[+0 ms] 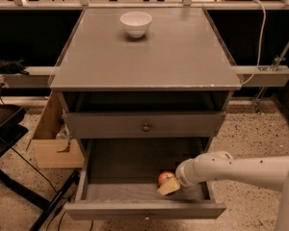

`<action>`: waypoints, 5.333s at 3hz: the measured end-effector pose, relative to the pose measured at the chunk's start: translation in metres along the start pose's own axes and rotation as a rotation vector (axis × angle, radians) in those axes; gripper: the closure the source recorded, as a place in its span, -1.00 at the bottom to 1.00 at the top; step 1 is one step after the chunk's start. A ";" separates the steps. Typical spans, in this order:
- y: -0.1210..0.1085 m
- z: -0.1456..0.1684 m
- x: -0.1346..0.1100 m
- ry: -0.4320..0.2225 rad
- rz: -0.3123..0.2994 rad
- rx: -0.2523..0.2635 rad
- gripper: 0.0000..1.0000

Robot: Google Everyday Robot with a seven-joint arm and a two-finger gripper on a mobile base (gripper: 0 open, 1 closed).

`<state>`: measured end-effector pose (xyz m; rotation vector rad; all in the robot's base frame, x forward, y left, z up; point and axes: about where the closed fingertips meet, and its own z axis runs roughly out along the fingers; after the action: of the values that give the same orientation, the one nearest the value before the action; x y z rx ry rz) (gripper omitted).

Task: Pick apple from middle drawer and place on counter

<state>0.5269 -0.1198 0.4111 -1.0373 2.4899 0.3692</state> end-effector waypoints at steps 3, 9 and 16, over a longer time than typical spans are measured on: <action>0.023 0.058 -0.008 -0.072 0.016 -0.006 -0.16; 0.091 -0.338 -0.369 -0.279 -0.642 0.141 1.00; -0.084 -0.298 -0.362 0.199 -0.241 0.003 0.48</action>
Offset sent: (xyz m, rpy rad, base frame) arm 0.0000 0.0535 -0.0514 0.0815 -0.0430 -0.0320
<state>0.7361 -0.0728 0.8360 -1.4165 2.4927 0.1964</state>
